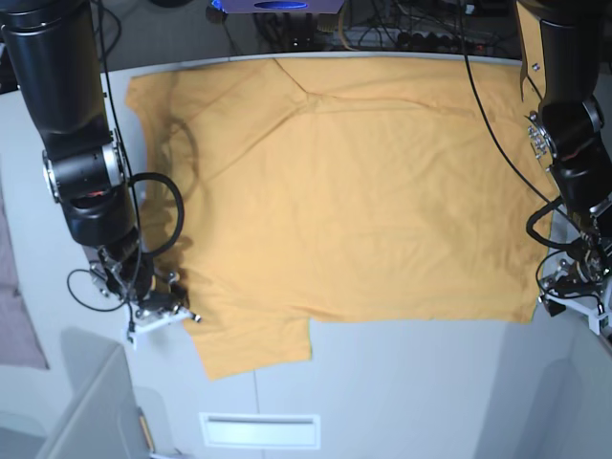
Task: Fold the T-shirt properly
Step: 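Release shoulders, move both grippers to the hem corners and grasp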
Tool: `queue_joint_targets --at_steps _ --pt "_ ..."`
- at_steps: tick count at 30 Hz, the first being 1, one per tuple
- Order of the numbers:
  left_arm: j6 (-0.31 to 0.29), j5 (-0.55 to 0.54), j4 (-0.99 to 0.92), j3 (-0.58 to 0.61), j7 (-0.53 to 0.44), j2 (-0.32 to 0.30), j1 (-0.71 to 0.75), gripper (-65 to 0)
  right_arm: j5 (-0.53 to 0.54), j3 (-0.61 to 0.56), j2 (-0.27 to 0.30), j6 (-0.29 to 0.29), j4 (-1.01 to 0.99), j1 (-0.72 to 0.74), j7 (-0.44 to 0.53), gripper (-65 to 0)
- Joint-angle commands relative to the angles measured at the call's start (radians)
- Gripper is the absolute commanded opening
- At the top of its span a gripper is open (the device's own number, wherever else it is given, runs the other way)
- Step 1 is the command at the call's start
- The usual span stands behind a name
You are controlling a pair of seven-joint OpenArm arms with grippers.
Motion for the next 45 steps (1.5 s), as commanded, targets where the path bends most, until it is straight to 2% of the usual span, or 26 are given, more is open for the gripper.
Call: queue_joint_targets --at_steps 1,6,8,11,18,20,21,22,26,27,33,37,42,45 --pt "-0.003 -0.005 -0.043 0.031 -0.045 -0.017 -0.045 -19.3 0.004 -0.001 0.006 0.004 0.016 0.038 0.010 -65.0" --pt "0.000 -0.013 -0.322 0.211 -0.237 -0.017 -0.151 -19.3 0.004 -0.001 0.017 0.004 0.018 0.038 0.009 -65.0" --pt "0.002 -0.013 -0.417 0.224 -0.307 -0.016 -0.177 -19.4 0.004 -0.001 0.020 0.004 0.019 0.038 0.007 -65.0" --pt "0.002 -0.013 -0.444 0.224 -0.352 -0.016 -0.176 -19.4 0.004 -0.001 0.023 0.004 0.019 0.037 0.007 -65.0" --pt "0.002 -0.013 -0.444 0.226 -0.353 -0.013 -0.156 -19.7 0.004 -0.001 0.023 0.006 0.022 0.026 0.007 -65.0" --pt "0.002 -0.013 -0.444 0.226 -0.352 -0.011 -0.154 -22.4 0.004 -0.001 0.023 0.006 0.022 0.025 0.007 -65.0" --pt "0.002 -0.013 -0.444 0.232 -0.350 -0.011 -0.154 -26.0 0.004 -0.001 0.023 0.006 0.022 0.025 0.007 -65.0" --pt "0.002 -0.013 -0.444 0.234 -0.350 -0.011 -0.154 -32.3 0.004 -0.001 0.023 0.006 0.022 0.025 0.007 -65.0" --pt "-0.001 -0.010 -0.440 0.235 -0.353 -0.011 -0.154 -63.4 0.004 -0.001 0.022 0.006 0.022 0.023 0.014 -65.0" --pt "-0.001 -0.007 -0.428 0.237 -0.352 -0.011 -0.154 -65.0 0.004 -0.001 0.022 0.006 0.022 0.023 0.014 -65.0" --pt "-0.003 -0.013 -0.278 0.232 -0.329 -0.011 -0.085 -65.0 0.006 0.008 0.026 0.006 0.090 -0.005 0.015 -65.0" --pt "-0.041 -0.025 -0.121 0.220 -0.254 -0.010 -0.021 -65.0 0.015 0.011 0.075 0.000 0.240 -0.067 0.007 -65.0" --pt "-0.051 -0.154 0.080 0.184 -0.157 -0.011 0.078 -65.0 0.015 0.013 0.127 -0.117 0.455 -0.170 0.007 -65.0" --pt "-0.051 -0.166 0.175 0.184 -0.137 -0.011 0.133 -65.0 0.015 0.014 0.164 -0.169 0.602 -0.222 0.007 -65.0"
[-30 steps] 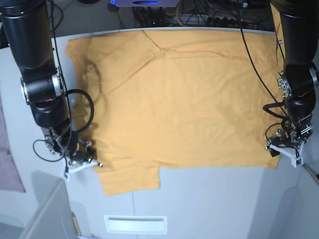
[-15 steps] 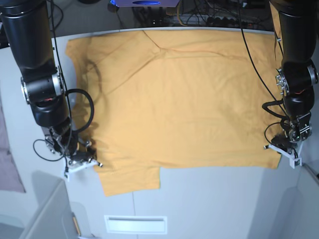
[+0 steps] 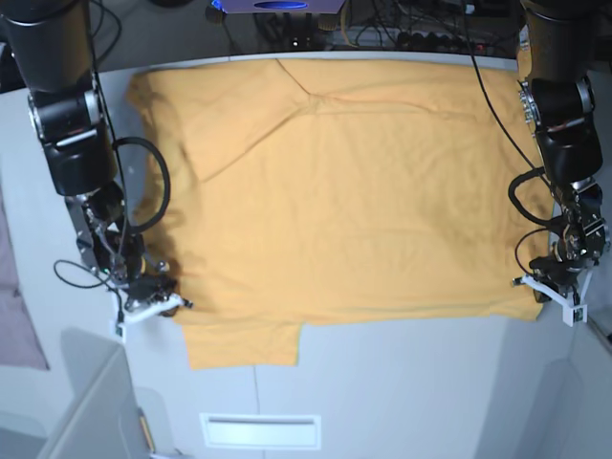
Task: Fold the T-shirt properly
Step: 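Release shoulders, move both grippers to the hem corners and grasp, then lift the hem corners and fold them over onto the collar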
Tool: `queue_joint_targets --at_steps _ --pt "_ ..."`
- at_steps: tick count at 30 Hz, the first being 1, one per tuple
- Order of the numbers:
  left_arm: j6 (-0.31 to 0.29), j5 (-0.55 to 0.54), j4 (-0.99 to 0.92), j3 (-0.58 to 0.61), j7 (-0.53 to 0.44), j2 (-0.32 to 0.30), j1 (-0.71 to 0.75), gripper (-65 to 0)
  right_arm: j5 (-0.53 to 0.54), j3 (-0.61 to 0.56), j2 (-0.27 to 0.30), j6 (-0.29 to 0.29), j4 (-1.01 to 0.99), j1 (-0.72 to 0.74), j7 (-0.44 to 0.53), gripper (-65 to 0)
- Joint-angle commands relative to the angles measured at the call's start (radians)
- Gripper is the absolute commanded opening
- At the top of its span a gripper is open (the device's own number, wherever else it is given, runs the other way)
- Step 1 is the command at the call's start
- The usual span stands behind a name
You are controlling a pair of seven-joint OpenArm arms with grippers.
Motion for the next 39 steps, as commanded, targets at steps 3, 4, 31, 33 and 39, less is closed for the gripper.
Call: queue_joint_targets --at_steps 3,4,31,33,39 --pt "-0.001 -0.014 0.081 -0.013 -0.023 -0.019 0.016 -65.0 0.007 0.007 0.040 -0.047 0.109 0.011 0.004 -65.0" --pt "-0.001 -0.014 0.104 -0.013 -0.023 -0.019 0.028 -65.0 0.007 0.007 0.043 -0.057 0.134 0.006 -0.011 -65.0" --pt "-0.004 -0.240 0.746 -0.154 0.098 0.004 0.507 -65.0 0.007 0.529 0.038 -0.063 0.772 -0.480 -0.363 -65.0" --pt "-0.002 -0.246 0.782 -0.156 0.098 0.002 0.545 -65.0 0.007 0.554 0.030 -0.063 0.822 -0.519 -0.369 -65.0" --pt "-0.002 -0.248 0.873 -0.180 0.098 0.002 0.628 -65.0 0.007 0.617 0.012 -0.063 0.919 -0.614 -0.407 -65.0"
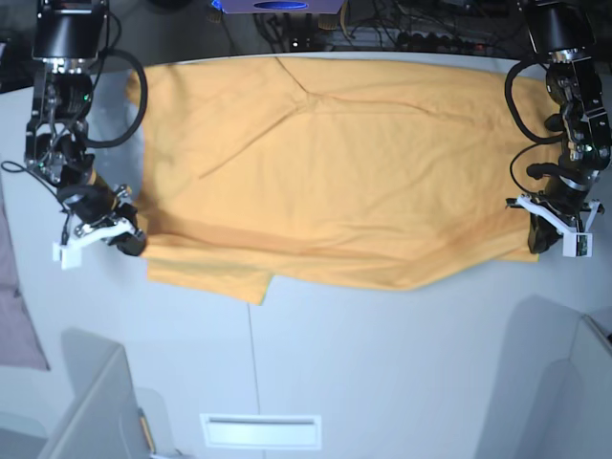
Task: Fold the T-shirt properly
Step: 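Lift the hem corners and fold them over onto the collar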
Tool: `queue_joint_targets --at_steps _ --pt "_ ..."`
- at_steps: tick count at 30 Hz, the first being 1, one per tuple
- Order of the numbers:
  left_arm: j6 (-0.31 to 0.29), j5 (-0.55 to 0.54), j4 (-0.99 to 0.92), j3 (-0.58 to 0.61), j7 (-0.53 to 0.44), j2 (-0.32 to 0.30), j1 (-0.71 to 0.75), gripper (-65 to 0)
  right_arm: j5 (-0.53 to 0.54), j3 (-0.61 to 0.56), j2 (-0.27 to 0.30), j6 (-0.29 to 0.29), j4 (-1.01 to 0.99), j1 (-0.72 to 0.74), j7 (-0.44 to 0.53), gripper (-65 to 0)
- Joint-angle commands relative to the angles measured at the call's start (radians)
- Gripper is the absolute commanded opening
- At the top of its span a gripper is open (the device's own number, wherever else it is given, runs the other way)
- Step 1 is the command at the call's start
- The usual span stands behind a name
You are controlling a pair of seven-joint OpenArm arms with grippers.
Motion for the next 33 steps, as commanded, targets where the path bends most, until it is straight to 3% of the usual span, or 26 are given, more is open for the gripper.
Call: queue_joint_targets --at_steps 1,13,17,24,33 --pt "0.007 -0.010 0.025 -0.042 -0.029 -0.019 0.001 -65.0 0.013 0.025 0.001 0.008 0.043 -0.005 0.015 -65.0" --pt "0.006 -0.012 0.106 -0.077 -0.029 -0.022 0.103 -65.0 0.013 0.052 -0.034 0.008 0.231 -0.176 0.015 -65.0" --pt "-0.039 -0.010 0.125 -0.080 -0.029 -0.022 0.126 -65.0 0.013 0.052 -0.039 0.008 0.261 -0.221 0.018 -65.0" --pt "-0.042 -0.004 0.125 -0.082 -0.029 -0.024 0.140 -65.0 0.013 0.121 -0.091 0.014 0.283 -0.290 0.015 -65.0" --pt "-0.042 -0.003 0.120 -0.082 -0.027 -0.025 0.140 -65.0 0.013 0.166 -0.091 0.014 0.318 -0.334 0.013 -65.0"
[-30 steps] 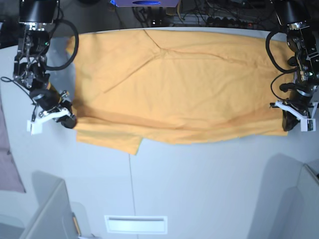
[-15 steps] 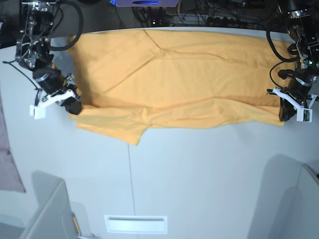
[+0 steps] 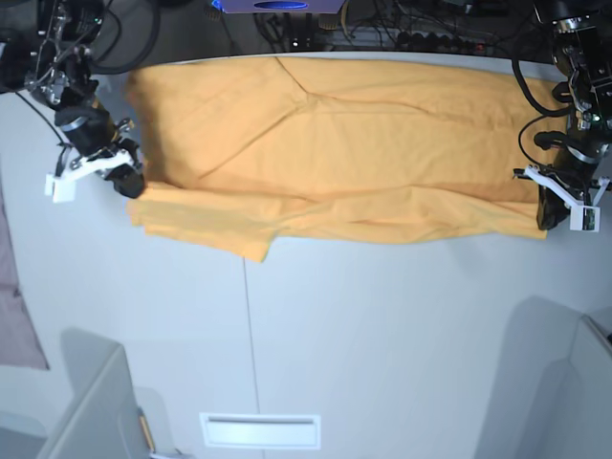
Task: Fold the T-shirt properly
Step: 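Lift the hem corners and fold them over onto the collar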
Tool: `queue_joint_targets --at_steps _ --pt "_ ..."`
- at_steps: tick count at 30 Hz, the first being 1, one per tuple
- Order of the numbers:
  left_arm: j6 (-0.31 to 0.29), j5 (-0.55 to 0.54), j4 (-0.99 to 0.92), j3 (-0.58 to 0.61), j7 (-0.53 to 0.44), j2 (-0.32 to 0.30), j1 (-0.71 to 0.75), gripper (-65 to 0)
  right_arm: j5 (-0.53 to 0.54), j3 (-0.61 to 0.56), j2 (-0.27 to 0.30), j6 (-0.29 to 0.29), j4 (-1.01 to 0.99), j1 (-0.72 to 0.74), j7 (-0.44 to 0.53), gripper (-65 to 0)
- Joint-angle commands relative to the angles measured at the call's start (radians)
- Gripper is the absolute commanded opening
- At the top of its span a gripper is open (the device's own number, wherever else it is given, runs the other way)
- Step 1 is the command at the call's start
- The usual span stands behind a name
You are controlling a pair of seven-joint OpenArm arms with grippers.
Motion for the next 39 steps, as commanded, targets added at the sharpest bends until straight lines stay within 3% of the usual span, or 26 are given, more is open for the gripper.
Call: queue_joint_targets --at_steps 1,5,10,26,31,39 --pt "0.001 -0.006 0.014 -0.010 -0.027 -0.026 -0.005 -65.0 0.011 0.011 0.014 0.010 0.019 -0.006 0.018 -65.0" --pt "0.001 -0.006 0.010 -0.008 -0.027 -0.049 -0.005 -65.0 0.014 0.026 0.011 0.012 0.036 -0.014 -0.016 -65.0" --pt "0.001 -0.009 0.011 -0.003 -0.027 -0.066 0.029 -65.0 0.106 0.026 0.012 0.012 0.049 -0.043 -0.019 -65.0" --pt "0.001 -0.006 0.010 -0.005 -0.027 -0.075 0.084 -65.0 0.106 0.028 0.012 0.012 0.049 -0.155 -0.011 -65.0" --pt "0.000 -0.006 0.017 -0.006 -0.027 -0.091 0.099 -65.0 0.106 0.092 0.012 0.012 0.058 -0.175 -0.020 -65.0" --pt "0.000 -0.006 0.020 -0.006 -0.027 -0.091 0.127 -65.0 0.106 0.094 0.011 0.013 0.062 -0.207 -0.022 -65.0"
